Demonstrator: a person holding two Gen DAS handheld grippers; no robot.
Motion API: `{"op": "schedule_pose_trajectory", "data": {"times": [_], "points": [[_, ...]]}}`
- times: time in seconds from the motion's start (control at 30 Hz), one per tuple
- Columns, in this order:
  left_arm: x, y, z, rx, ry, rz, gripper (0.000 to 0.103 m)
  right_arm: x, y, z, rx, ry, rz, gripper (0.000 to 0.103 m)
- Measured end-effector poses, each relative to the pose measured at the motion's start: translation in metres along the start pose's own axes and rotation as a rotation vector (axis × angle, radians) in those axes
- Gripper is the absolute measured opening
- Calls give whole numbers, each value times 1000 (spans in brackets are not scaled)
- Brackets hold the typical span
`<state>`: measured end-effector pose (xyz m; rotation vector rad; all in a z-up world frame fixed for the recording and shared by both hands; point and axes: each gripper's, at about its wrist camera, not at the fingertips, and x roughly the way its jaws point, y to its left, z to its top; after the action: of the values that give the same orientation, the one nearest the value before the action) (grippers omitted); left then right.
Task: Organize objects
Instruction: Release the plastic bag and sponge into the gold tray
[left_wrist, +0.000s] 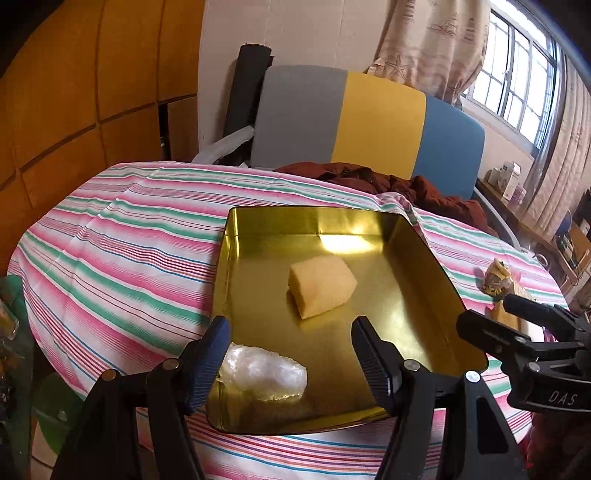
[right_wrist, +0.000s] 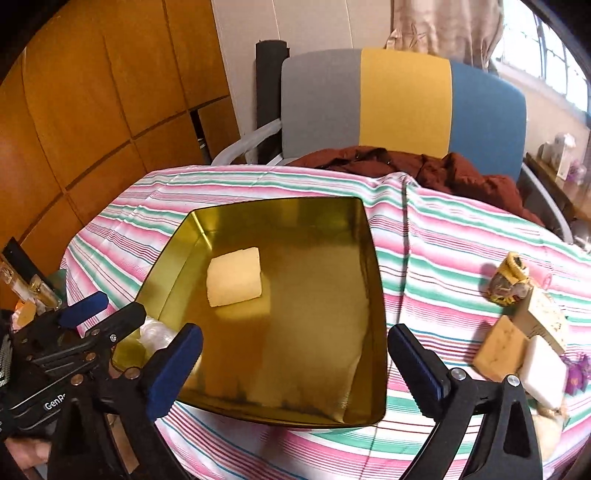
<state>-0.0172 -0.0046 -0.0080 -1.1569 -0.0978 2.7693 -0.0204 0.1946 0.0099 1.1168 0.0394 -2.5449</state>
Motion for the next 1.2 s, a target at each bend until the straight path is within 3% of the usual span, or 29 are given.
{"op": "schedule_pose_trajectory", "data": {"times": [0.37,0.73,1.07,1.2], "points": [[0,-13,-3,51,11,-1,69,-8,-17,-7,14,-24,-36,102],[0,-33,-5,109,15,-60,69,-10,-66,-12,93,-14,-111,102],[0,-51,0,151,16,-114,69,-32,-144,-7,190,-24,-208,103],[1,-64,0,183,22,-146,69,-44,-197,-3,262,-32,-272,103]]}}
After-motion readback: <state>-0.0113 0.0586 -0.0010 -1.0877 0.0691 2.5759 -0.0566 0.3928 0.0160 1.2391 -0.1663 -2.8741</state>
